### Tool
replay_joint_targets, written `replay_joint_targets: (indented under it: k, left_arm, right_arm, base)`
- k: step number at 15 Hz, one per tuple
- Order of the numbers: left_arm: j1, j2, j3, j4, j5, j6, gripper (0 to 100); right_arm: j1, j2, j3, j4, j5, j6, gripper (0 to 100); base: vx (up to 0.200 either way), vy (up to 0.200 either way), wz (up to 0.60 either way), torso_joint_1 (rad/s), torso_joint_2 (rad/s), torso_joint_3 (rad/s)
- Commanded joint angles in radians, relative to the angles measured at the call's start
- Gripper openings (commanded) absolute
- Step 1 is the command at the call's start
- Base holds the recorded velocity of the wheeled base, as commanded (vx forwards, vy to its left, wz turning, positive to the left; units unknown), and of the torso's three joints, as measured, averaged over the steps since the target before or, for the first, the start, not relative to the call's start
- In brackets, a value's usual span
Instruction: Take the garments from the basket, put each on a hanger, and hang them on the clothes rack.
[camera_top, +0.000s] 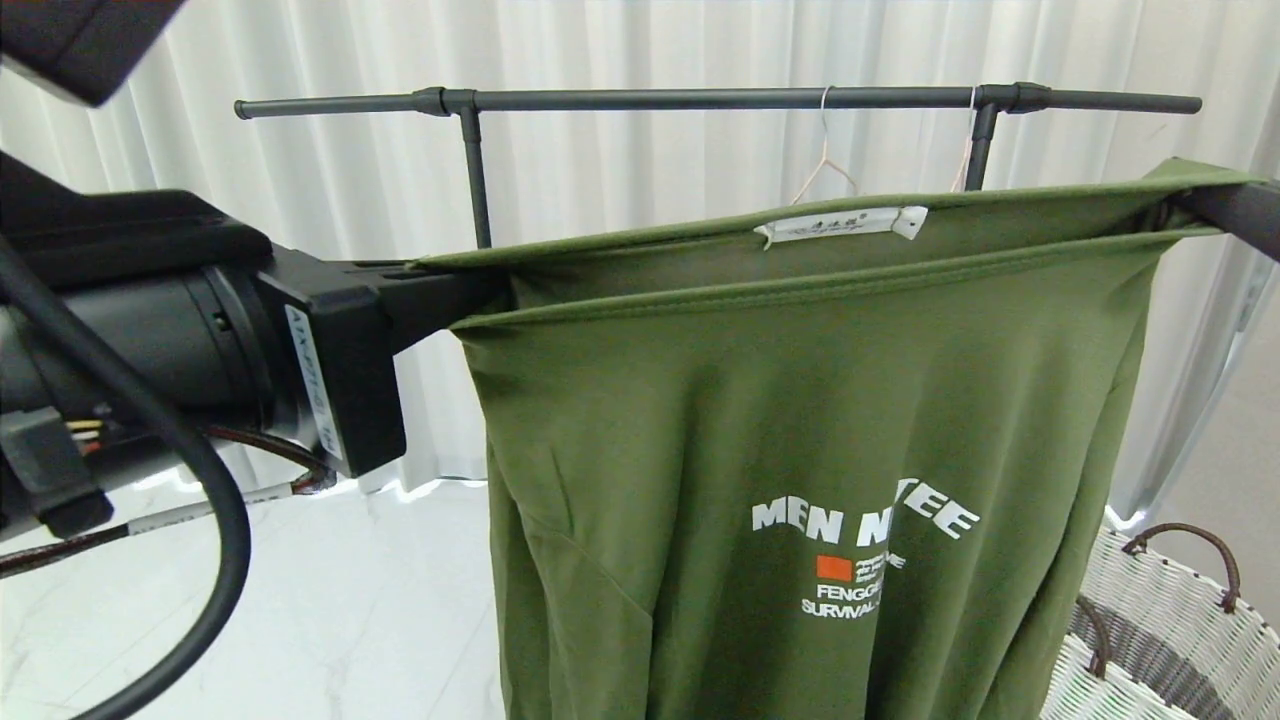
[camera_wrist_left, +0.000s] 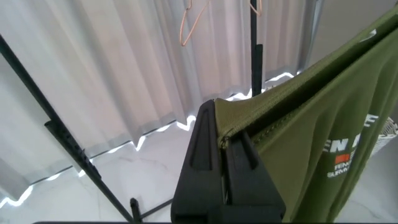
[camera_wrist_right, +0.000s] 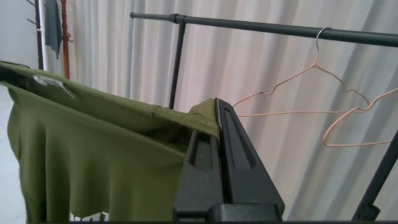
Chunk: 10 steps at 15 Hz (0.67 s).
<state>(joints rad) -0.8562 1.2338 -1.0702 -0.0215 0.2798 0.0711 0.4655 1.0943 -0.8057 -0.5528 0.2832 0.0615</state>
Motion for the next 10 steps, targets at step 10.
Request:
replay_joint_targets:
  k: [10]
  left_arm:
    - [0.035, -0.024, 0.088, 0.000, -0.008, 0.001, 0]
  right_arm:
    - [0.001, -0.060, 0.023, 0.099, 0.001, -0.028, 0]
  base:
    - [0.000, 0.000, 0.00, 0.000, 0.00, 0.000]
